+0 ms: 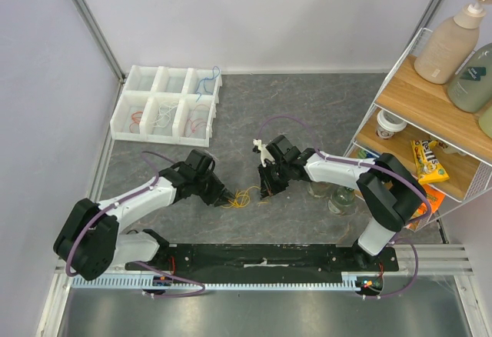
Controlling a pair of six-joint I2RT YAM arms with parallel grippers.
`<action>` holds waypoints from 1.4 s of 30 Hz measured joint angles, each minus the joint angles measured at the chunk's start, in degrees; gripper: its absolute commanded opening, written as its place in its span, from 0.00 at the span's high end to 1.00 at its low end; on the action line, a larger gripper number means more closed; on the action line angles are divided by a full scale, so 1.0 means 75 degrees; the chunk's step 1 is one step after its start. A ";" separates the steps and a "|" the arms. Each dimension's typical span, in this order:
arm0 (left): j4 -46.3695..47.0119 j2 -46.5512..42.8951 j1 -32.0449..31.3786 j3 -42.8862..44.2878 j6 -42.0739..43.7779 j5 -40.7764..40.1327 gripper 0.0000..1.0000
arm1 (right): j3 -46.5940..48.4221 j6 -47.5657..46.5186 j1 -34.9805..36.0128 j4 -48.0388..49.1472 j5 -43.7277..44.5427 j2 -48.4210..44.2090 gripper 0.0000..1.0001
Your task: Untangle the cables
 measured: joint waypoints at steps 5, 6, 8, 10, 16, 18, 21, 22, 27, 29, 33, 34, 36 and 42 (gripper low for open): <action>0.0114 0.0023 0.0000 -0.0006 -0.0038 0.0105 0.93 | 0.0000 0.0000 0.0000 0.0000 0.0000 0.0000 1.00; 0.0163 0.0020 0.0000 -0.0015 -0.0050 0.0117 0.95 | 0.0000 0.0000 0.0000 0.0000 0.0000 0.0000 1.00; 0.0283 0.0003 0.0000 -0.0052 -0.0047 0.0114 0.98 | 0.0000 0.0000 0.0000 0.0000 0.0003 0.0000 1.00; 0.0280 -0.0114 0.0000 -0.0070 -0.0023 0.0064 0.98 | 0.0000 0.0000 0.0000 0.0000 0.0012 -0.0003 1.00; -0.0548 -0.1716 0.0000 0.0568 0.0880 -0.1043 0.98 | 0.0000 -0.0026 0.0003 -0.0184 0.0513 -0.0306 1.00; -0.0959 -0.2407 0.0000 0.1376 0.1378 -0.1757 0.98 | 0.0015 -0.0067 0.0003 -0.0350 0.0968 -0.0507 1.00; -0.1399 -0.3174 0.0006 0.2780 0.2189 -0.2917 0.98 | 0.0131 -0.0137 0.0000 -0.0688 0.1749 -0.0717 1.00; -0.1507 -0.3416 0.0006 0.3284 0.2530 -0.3357 0.98 | 0.0189 -0.0163 -0.0006 -0.0799 0.2055 -0.0766 1.00; -0.1990 -0.4083 0.0006 0.5467 0.4581 -0.5319 0.98 | 0.0367 -0.0323 -0.0108 -0.1215 0.3028 -0.0903 1.00; -0.2022 -0.4162 0.0006 0.6114 0.5336 -0.5916 0.98 | 0.0370 -0.0370 -0.0195 -0.1317 0.3220 -0.0915 1.00; -0.1961 -0.4208 0.0006 0.7195 0.6927 -0.6878 0.98 | 0.0370 -0.0458 -0.0347 -0.1507 0.3480 -0.0950 1.00; -0.1880 -0.4208 0.0006 0.7434 0.7353 -0.7079 0.98 | 0.0370 -0.0472 -0.0364 -0.1542 0.3532 -0.0962 1.00; -0.1655 -0.4199 0.0006 0.7918 0.8160 -0.7408 0.98 | 0.0370 -0.0484 -0.0393 -0.1606 0.3614 -0.0979 1.00; -0.0361 -0.3946 0.0006 0.9818 1.0643 -0.7857 0.98 | 0.0367 -0.0513 -0.0408 -0.1749 0.3756 -0.1008 1.00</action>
